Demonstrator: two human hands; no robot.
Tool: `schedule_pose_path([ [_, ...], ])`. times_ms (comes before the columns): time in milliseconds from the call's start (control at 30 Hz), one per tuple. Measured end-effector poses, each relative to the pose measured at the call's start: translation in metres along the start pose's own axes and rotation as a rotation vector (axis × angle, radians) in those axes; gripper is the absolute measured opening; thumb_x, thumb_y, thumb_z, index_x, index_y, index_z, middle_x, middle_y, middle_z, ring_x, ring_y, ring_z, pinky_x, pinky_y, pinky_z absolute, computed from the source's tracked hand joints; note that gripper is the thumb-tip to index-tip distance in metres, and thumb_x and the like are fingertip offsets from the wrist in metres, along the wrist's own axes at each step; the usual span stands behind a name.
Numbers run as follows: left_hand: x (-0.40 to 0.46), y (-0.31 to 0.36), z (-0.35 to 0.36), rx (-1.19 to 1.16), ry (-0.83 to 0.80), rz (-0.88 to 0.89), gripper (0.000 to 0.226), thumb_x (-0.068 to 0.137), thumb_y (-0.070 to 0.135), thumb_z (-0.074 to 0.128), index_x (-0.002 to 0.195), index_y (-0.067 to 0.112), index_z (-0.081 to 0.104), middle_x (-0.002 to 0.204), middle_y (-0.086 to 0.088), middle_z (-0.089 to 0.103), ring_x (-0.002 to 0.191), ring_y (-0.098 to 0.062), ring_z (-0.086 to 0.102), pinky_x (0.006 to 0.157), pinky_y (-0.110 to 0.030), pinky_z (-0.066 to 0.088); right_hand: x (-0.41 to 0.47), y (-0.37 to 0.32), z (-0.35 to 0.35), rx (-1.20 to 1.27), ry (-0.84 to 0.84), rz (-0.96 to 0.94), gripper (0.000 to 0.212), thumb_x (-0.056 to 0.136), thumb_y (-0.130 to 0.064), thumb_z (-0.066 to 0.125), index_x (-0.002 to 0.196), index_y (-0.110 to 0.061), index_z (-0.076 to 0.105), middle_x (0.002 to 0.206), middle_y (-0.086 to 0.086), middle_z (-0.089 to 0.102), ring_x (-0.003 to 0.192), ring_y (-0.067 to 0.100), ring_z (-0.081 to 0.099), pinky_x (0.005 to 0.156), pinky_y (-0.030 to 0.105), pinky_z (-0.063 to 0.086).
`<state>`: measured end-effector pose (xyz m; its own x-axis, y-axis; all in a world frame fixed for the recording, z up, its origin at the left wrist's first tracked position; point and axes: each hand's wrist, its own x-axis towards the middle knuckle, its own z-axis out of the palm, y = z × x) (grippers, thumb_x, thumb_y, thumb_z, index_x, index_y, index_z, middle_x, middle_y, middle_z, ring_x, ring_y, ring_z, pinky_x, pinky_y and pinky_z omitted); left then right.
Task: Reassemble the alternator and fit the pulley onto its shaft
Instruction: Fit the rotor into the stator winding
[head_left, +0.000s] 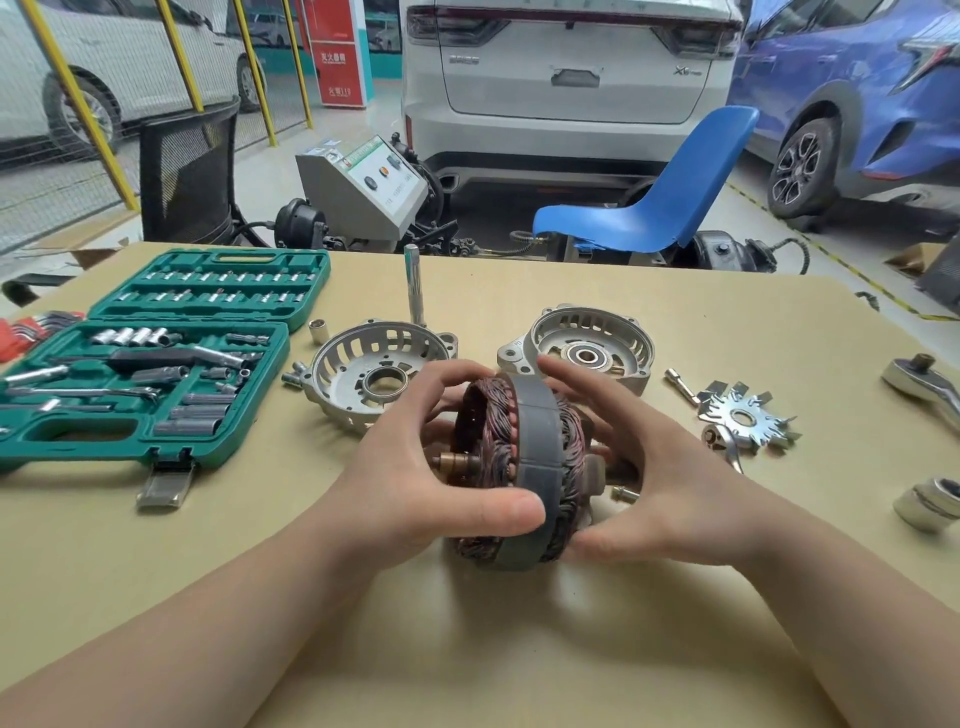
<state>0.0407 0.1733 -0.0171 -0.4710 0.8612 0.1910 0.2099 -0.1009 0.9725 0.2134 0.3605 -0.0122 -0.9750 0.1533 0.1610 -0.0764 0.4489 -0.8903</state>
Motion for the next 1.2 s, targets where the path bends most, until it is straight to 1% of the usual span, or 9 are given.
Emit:
schedule_pose_path([
  [167, 0.003, 0.002, -0.010, 0.127, -0.060, 0.029, 0.096, 0.046, 0.052, 0.100, 0.132, 0.052, 0.058, 0.128, 0.017, 0.070, 0.112, -0.011, 0.074, 0.080, -0.016, 0.058, 0.003, 0.006, 0.003, -0.012, -0.032, 0.020, 0.122, 0.067, -0.005, 0.097, 0.156, -0.054, 0.030, 0.154, -0.019, 0.052, 0.131, 0.012, 0.063, 0.105, 0.024, 0.052],
  [400, 0.006, 0.010, -0.036, 0.306, -0.219, 0.032, 0.087, 0.057, 0.065, 0.089, 0.137, 0.060, 0.054, 0.135, 0.028, 0.065, 0.128, 0.001, 0.063, 0.100, -0.014, 0.053, 0.002, 0.007, 0.005, -0.049, -0.023, 0.007, 0.121, 0.067, -0.008, 0.096, 0.159, -0.049, 0.027, 0.149, -0.011, 0.057, 0.133, 0.016, 0.062, 0.104, 0.040, 0.057],
  [467, 0.002, 0.011, -0.042, 0.397, -0.116, 0.088, 0.072, 0.067, 0.070, 0.081, 0.134, 0.056, 0.059, 0.125, 0.025, 0.067, 0.122, -0.003, 0.066, 0.096, -0.016, 0.055, 0.002, 0.007, 0.005, -0.075, -0.024, -0.005, 0.122, 0.068, -0.009, 0.096, 0.159, -0.049, 0.025, 0.151, -0.012, 0.055, 0.133, 0.016, 0.062, 0.105, 0.038, 0.056],
  [567, 0.001, 0.006, -0.046, 0.610, -0.016, 0.348, 0.035, 0.090, 0.056, 0.070, 0.110, 0.026, 0.069, 0.097, 0.013, 0.065, 0.095, -0.018, 0.065, 0.082, -0.026, 0.051, 0.001, 0.006, 0.003, -0.092, -0.037, -0.001, 0.122, 0.069, -0.010, 0.096, 0.158, -0.052, 0.024, 0.150, -0.015, 0.055, 0.127, 0.015, 0.066, 0.105, 0.032, 0.055],
  [733, 0.001, -0.006, -0.035, 0.823, -0.130, 0.434, 0.019, 0.100, 0.048, 0.056, 0.092, 0.032, 0.062, 0.080, 0.028, 0.054, 0.076, 0.003, 0.054, 0.067, -0.017, 0.040, -0.001, 0.003, 0.004, -0.112, -0.071, 0.024, 0.124, 0.072, -0.011, 0.094, 0.156, -0.060, 0.019, 0.144, -0.024, 0.057, 0.127, 0.005, 0.063, 0.096, 0.018, 0.054],
  [867, 0.001, -0.009, -0.032, 0.796, -0.156, 0.357, 0.036, 0.103, 0.051, 0.048, 0.088, 0.022, 0.063, 0.075, 0.023, 0.054, 0.071, 0.001, 0.052, 0.064, -0.036, 0.047, -0.004, -0.006, 0.001, -0.102, -0.106, 0.030, 0.131, 0.069, -0.024, 0.099, 0.159, -0.059, 0.011, 0.154, -0.033, 0.042, 0.142, -0.005, 0.046, 0.106, 0.010, 0.043],
  [1033, 0.000, -0.004, -0.027, 0.873, -0.199, 0.298, 0.057, 0.104, 0.058, 0.034, 0.096, 0.012, 0.065, 0.085, 0.007, 0.063, 0.079, -0.019, 0.058, 0.072, -0.047, 0.050, 0.002, -0.017, 0.018, -0.247, 0.020, -0.123, 0.136, 0.055, -0.054, 0.100, 0.163, -0.047, 0.018, 0.165, -0.023, 0.029, 0.153, 0.002, 0.032, 0.123, 0.029, 0.034],
  [1100, 0.000, -0.003, -0.025, 0.889, -0.164, 0.339, 0.057, 0.104, 0.056, 0.033, 0.092, 0.011, 0.064, 0.082, 0.005, 0.062, 0.076, -0.022, 0.057, 0.069, -0.048, 0.049, 0.005, -0.018, 0.023, -0.338, 0.065, -0.145, 0.134, 0.052, -0.062, 0.098, 0.161, -0.046, 0.022, 0.163, -0.023, 0.031, 0.153, 0.006, 0.033, 0.124, 0.038, 0.035],
  [1200, -0.001, -0.004, -0.020, 0.870, -0.066, 0.436, 0.046, 0.105, 0.048, 0.040, 0.082, 0.013, 0.059, 0.073, 0.013, 0.050, 0.068, -0.013, 0.045, 0.061, -0.039, 0.042, 0.007, -0.017, 0.023, -0.357, 0.130, -0.175, 0.126, 0.054, -0.062, 0.097, 0.159, -0.039, 0.031, 0.156, -0.016, 0.042, 0.147, 0.010, 0.043, 0.119, 0.036, 0.041],
])
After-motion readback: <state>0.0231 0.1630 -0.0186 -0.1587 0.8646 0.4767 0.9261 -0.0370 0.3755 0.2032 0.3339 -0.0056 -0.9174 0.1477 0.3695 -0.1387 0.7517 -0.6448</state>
